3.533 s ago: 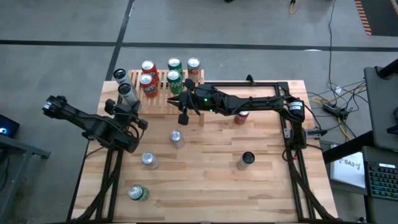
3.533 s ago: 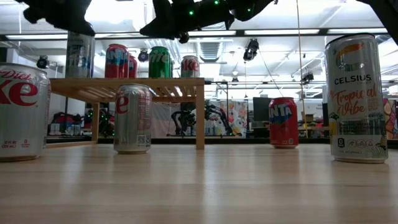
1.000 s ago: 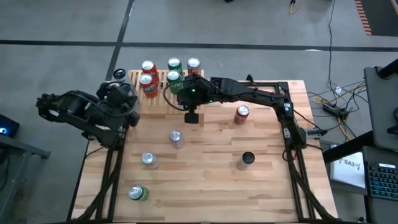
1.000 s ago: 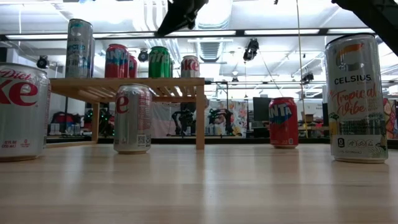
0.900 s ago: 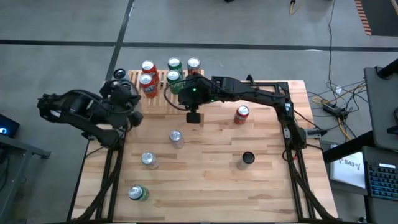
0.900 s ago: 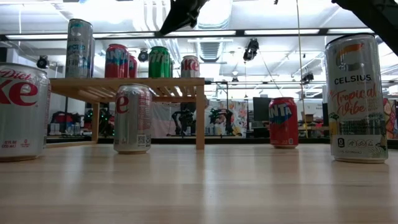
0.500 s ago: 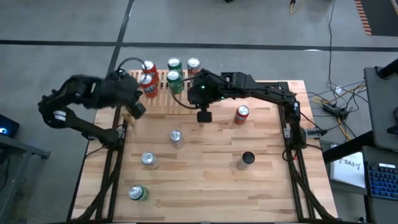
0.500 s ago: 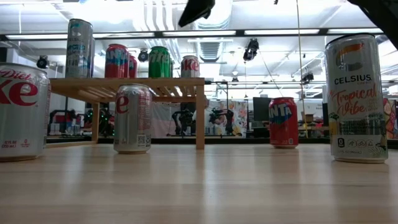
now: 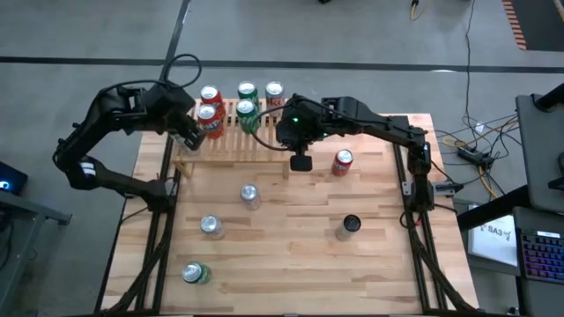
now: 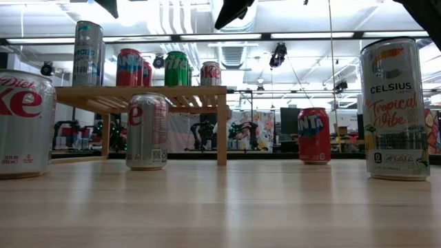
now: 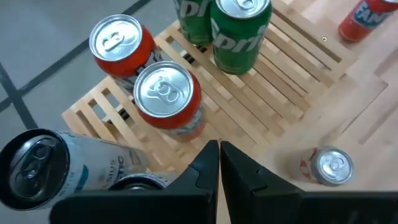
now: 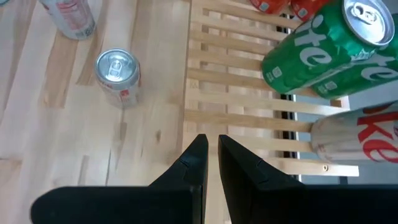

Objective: Place canned beverage on shelf
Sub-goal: Put the top white/blue soda can on the shelf aligned with the other white/blue soda can

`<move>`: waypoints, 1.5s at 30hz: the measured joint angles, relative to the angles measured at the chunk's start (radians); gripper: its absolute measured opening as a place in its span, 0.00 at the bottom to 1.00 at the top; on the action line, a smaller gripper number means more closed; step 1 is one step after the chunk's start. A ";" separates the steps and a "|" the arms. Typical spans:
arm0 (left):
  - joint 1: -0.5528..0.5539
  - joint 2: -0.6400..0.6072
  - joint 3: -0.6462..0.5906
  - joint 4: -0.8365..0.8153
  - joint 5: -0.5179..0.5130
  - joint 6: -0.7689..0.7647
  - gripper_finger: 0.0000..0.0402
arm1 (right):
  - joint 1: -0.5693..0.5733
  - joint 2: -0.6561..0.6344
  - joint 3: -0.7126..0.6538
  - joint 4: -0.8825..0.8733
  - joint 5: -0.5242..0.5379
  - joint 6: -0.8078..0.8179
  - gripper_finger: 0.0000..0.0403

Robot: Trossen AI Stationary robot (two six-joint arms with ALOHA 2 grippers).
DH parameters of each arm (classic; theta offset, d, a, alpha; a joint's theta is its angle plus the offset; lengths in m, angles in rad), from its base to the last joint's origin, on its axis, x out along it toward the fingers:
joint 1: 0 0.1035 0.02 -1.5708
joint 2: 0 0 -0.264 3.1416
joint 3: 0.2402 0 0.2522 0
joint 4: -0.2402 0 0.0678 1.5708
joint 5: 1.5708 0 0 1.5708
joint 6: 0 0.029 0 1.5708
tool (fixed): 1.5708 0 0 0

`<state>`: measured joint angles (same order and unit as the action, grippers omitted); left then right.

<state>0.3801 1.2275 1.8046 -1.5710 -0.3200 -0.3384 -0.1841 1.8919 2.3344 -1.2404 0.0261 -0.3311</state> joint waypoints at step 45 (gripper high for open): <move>0.000 -0.162 -0.074 0.000 0.014 -0.182 0.00 | 0.000 0.000 0.000 -0.020 0.000 0.034 0.07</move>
<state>0.3798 1.0651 1.7309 -1.5707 -0.3061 -0.5204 -0.1841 1.8919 2.3341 -1.2605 0.0265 -0.2969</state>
